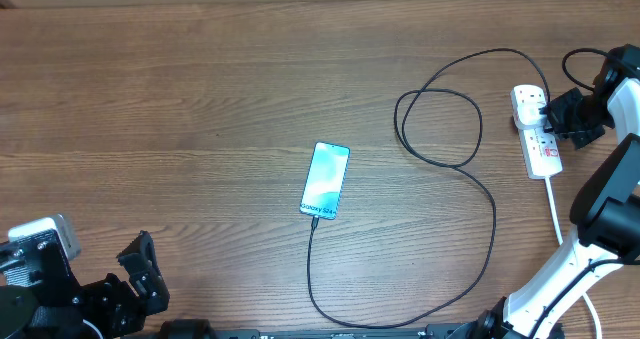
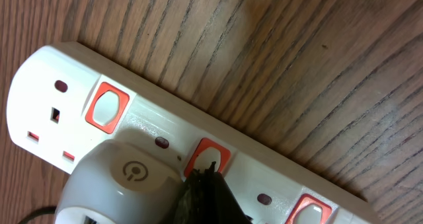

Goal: Plug charger to phone and switch on socket

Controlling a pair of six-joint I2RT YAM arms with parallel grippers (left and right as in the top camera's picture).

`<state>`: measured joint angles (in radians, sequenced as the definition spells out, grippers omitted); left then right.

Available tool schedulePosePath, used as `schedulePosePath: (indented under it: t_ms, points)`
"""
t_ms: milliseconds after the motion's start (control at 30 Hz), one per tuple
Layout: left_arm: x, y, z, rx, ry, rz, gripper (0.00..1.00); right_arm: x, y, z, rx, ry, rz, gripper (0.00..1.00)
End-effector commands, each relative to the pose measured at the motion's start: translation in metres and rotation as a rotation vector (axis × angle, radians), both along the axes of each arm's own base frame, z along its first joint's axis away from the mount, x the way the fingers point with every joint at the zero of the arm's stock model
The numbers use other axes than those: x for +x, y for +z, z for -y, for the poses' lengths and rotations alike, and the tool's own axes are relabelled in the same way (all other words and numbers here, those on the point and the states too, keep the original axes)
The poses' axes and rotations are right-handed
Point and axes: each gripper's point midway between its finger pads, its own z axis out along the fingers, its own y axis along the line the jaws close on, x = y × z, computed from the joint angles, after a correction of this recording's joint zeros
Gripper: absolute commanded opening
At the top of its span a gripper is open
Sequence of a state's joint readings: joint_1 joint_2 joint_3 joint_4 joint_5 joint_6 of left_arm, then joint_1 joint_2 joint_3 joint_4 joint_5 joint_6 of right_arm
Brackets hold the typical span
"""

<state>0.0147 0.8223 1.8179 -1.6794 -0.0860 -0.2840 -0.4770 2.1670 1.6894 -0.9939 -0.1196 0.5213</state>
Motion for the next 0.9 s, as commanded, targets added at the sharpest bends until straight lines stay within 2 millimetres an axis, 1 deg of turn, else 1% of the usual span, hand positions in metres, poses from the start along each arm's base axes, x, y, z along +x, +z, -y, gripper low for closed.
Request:
schedulePosePath:
  t_ms: [0,267,567,867]
  points:
    - [0.002,-0.002,0.002,0.006,-0.021,-0.011,1.0,0.016,0.01,-0.006,0.032,0.015,0.065,0.04]
    - [0.002,-0.002,0.002,0.006,-0.021,-0.011,1.0,0.017,0.012,-0.007,0.036,0.016,0.071,0.04]
    - [0.002,-0.002,0.002,0.006,-0.021,-0.011,1.0,0.02,0.025,-0.005,0.033,0.023,0.072,0.04]
    - [0.002,-0.002,0.002,0.006,-0.021,-0.011,1.0,0.022,0.022,-0.004,0.024,0.025,0.074,0.04]
